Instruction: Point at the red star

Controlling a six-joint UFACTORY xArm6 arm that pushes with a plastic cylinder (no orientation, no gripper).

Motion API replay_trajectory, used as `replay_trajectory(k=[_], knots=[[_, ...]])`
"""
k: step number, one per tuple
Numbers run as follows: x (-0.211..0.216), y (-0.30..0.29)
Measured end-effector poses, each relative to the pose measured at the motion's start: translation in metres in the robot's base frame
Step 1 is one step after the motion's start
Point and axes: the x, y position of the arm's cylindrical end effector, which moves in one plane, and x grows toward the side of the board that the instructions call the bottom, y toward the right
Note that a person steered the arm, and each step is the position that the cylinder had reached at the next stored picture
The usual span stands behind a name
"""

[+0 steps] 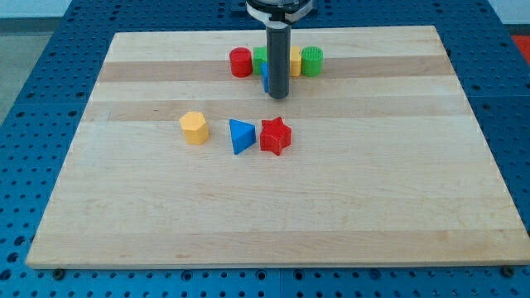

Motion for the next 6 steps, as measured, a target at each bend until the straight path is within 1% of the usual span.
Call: replay_trajectory(k=[1, 2, 3, 4, 5, 6], knots=[[0.000, 0.002], [0.009, 0.022], [0.044, 0.056], [0.097, 0.105], [0.160, 0.098], [0.164, 0.060]])
